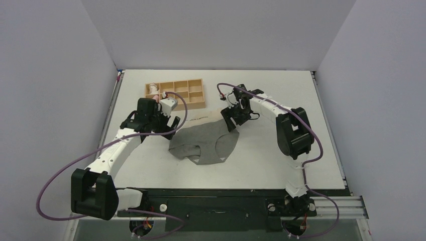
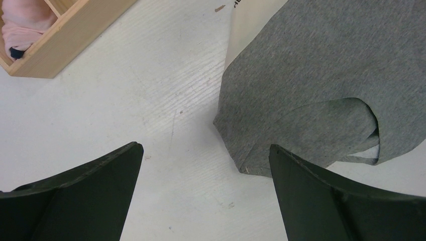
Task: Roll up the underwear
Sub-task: Flatten out the underwear at the center of the board.
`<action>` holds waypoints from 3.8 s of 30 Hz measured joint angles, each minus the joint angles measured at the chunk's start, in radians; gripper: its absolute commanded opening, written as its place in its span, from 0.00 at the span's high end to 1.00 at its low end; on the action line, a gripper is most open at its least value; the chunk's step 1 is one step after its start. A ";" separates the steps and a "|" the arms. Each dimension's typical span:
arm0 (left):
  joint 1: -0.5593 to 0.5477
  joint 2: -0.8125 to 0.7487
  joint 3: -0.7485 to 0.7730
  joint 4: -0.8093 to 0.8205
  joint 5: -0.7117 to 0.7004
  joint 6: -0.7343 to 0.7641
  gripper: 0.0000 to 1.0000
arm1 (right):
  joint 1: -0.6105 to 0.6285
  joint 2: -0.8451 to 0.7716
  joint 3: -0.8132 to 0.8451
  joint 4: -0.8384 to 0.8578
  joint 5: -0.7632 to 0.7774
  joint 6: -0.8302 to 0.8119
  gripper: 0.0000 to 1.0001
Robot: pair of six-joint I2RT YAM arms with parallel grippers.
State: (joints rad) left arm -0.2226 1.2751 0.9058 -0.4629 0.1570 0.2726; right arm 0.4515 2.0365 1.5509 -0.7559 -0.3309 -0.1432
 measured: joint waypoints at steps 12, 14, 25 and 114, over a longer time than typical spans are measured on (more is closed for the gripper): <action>0.000 -0.008 -0.002 0.011 -0.004 -0.003 0.03 | -0.016 0.089 0.052 0.011 -0.085 0.012 1.00; 0.000 -0.008 -0.002 0.013 -0.005 -0.003 0.03 | -0.019 0.089 0.052 0.004 -0.089 0.006 1.00; 0.000 -0.002 -0.002 0.027 -0.017 -0.003 0.03 | -0.096 0.014 0.059 -0.084 -0.025 -0.054 1.00; 0.000 0.092 0.015 0.065 -0.021 -0.026 0.03 | -0.170 0.040 0.077 -0.091 -0.252 0.111 0.80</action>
State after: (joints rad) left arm -0.2226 1.3674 0.9207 -0.3981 0.1356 0.2470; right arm 0.2817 2.0762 1.6279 -0.8467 -0.5827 -0.0326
